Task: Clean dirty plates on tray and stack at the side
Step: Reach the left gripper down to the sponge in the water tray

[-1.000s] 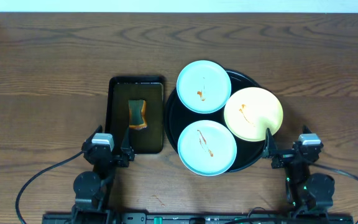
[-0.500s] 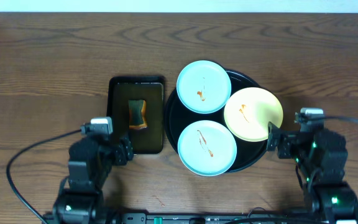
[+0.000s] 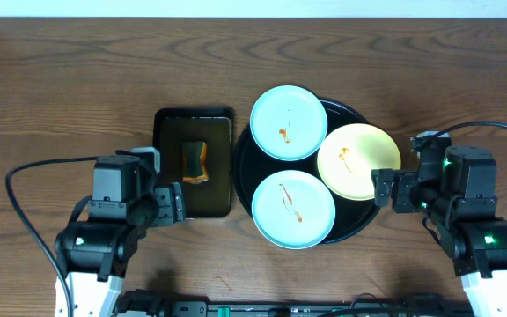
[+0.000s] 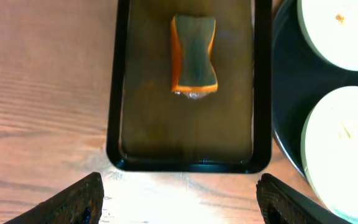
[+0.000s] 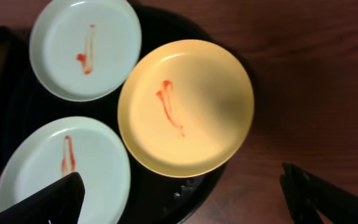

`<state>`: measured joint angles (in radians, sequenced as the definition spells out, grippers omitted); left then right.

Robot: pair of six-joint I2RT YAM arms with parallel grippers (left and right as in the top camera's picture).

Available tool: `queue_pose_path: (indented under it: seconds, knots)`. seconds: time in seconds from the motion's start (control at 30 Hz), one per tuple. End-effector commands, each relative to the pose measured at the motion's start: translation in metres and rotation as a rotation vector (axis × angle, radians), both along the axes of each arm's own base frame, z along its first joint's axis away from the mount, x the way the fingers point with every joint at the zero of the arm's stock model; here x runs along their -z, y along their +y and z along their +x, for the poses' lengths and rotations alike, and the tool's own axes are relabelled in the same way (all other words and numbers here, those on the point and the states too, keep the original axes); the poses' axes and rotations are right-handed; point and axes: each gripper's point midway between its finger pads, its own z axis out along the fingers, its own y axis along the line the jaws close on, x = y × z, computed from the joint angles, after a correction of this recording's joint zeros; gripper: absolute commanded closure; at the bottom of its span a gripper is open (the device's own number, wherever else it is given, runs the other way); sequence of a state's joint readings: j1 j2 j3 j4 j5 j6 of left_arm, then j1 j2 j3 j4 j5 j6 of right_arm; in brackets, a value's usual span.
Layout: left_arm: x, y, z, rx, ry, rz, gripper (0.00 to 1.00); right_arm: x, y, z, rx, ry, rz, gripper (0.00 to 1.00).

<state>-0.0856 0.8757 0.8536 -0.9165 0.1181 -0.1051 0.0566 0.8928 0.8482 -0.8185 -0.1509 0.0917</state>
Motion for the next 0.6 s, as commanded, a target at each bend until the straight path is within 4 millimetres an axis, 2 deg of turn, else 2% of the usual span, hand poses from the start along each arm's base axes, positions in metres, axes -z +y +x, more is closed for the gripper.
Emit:
queue_pose_path:
  seconds: [0.0, 0.17, 0.33, 0.5, 0.57]
  knots:
    - [-0.002, -0.001, 0.004, -0.011, 0.008, -0.011, 0.2, -0.008, 0.002, 0.002, -0.001, -0.014, 0.037, 0.01]
    - [-0.007, -0.002, 0.017, -0.094, -0.03, -0.068, 0.21, -0.008, 0.002, 0.002, 0.0, -0.014, 0.037, 0.01]
    - [-0.022, -0.003, 0.043, -0.092, -0.111, -0.076, 0.25, -0.008, 0.002, 0.002, 0.0, -0.013, 0.037, 0.01]
    - [-0.01, -0.005, 0.072, -0.061, -0.046, -0.043, 0.25, -0.008, 0.002, 0.002, 0.0, -0.011, 0.037, 0.01]
    - [0.003, -0.006, 0.085, -0.033, -0.001, -0.019, 0.26, -0.008, 0.002, 0.002, 0.0, -0.01, 0.037, 0.01]
